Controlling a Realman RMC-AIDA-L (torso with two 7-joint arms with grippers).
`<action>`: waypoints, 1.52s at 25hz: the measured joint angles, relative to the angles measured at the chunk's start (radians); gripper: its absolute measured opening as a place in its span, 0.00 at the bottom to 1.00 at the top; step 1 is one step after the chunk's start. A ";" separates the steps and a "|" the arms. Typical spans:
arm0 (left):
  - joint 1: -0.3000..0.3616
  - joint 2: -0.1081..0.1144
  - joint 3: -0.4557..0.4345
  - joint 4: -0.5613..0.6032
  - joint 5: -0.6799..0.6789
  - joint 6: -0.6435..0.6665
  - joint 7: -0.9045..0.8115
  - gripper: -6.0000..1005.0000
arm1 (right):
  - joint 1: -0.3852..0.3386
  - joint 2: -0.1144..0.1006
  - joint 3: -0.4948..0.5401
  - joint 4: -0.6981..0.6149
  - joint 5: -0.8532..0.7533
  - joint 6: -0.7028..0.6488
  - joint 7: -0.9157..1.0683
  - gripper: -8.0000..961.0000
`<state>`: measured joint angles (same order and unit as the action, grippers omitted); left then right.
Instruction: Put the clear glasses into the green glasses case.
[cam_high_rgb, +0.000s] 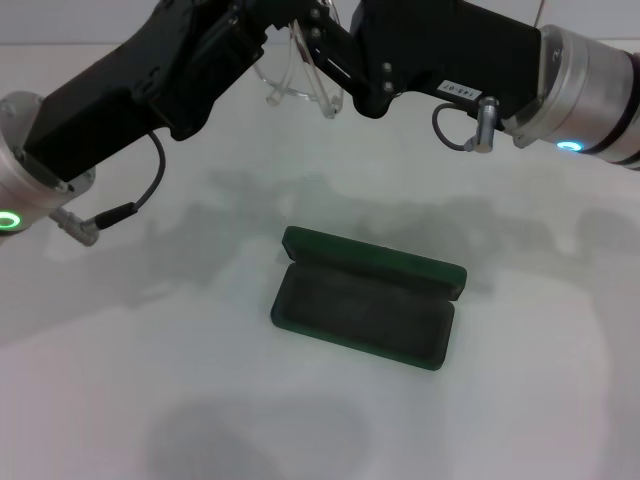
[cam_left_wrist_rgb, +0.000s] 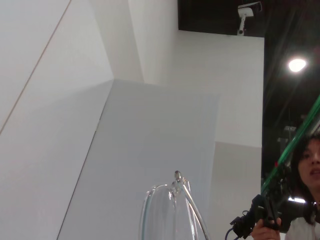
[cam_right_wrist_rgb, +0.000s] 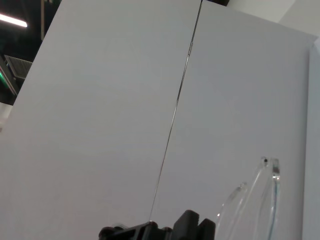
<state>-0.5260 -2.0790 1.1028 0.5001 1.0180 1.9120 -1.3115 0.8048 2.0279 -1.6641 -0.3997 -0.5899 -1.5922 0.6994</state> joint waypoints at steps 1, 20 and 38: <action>0.000 0.000 0.000 0.000 0.000 -0.001 0.000 0.07 | 0.001 0.000 0.000 0.001 0.000 0.000 0.000 0.13; 0.002 0.004 0.001 0.000 0.001 -0.008 0.000 0.07 | -0.007 0.000 0.001 0.009 0.006 0.013 -0.011 0.13; 0.012 0.005 -0.026 0.000 -0.010 -0.004 0.000 0.07 | -0.030 0.000 -0.035 0.010 -0.001 0.036 -0.010 0.13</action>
<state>-0.5140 -2.0741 1.0768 0.5001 1.0077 1.9083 -1.3116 0.7748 2.0278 -1.6996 -0.3896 -0.5906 -1.5557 0.6898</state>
